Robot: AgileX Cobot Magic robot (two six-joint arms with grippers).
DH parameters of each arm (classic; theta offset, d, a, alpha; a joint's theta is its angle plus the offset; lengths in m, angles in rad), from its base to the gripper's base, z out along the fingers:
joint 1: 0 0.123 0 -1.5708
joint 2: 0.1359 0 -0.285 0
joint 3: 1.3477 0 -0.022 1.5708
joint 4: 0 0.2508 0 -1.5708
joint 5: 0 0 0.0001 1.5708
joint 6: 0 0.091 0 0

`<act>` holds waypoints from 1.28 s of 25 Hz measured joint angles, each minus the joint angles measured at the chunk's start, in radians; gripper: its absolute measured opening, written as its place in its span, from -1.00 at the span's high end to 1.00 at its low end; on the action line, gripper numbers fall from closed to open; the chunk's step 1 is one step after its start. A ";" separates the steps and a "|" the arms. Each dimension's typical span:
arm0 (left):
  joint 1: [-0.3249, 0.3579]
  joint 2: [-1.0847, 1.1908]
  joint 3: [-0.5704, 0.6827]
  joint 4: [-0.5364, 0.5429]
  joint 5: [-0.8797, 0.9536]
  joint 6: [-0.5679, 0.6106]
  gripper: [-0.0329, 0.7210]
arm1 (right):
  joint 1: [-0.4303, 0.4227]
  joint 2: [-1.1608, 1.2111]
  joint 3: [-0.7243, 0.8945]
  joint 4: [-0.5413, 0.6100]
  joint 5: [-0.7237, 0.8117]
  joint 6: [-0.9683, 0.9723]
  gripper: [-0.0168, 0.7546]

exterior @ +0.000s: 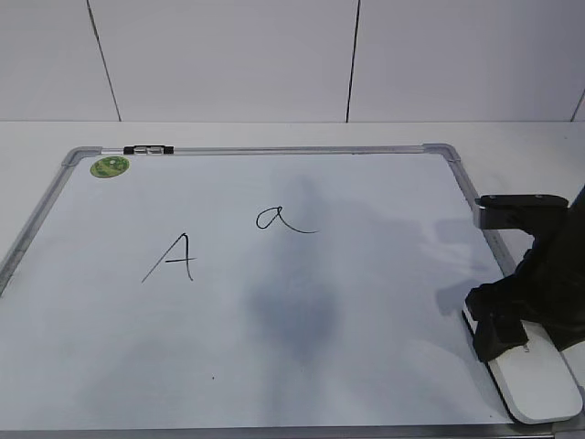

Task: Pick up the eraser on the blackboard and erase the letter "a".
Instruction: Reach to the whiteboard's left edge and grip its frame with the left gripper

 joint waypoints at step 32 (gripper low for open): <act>0.000 0.000 0.000 0.000 0.000 0.000 0.21 | 0.000 -0.339 0.000 0.016 0.194 -0.002 -0.47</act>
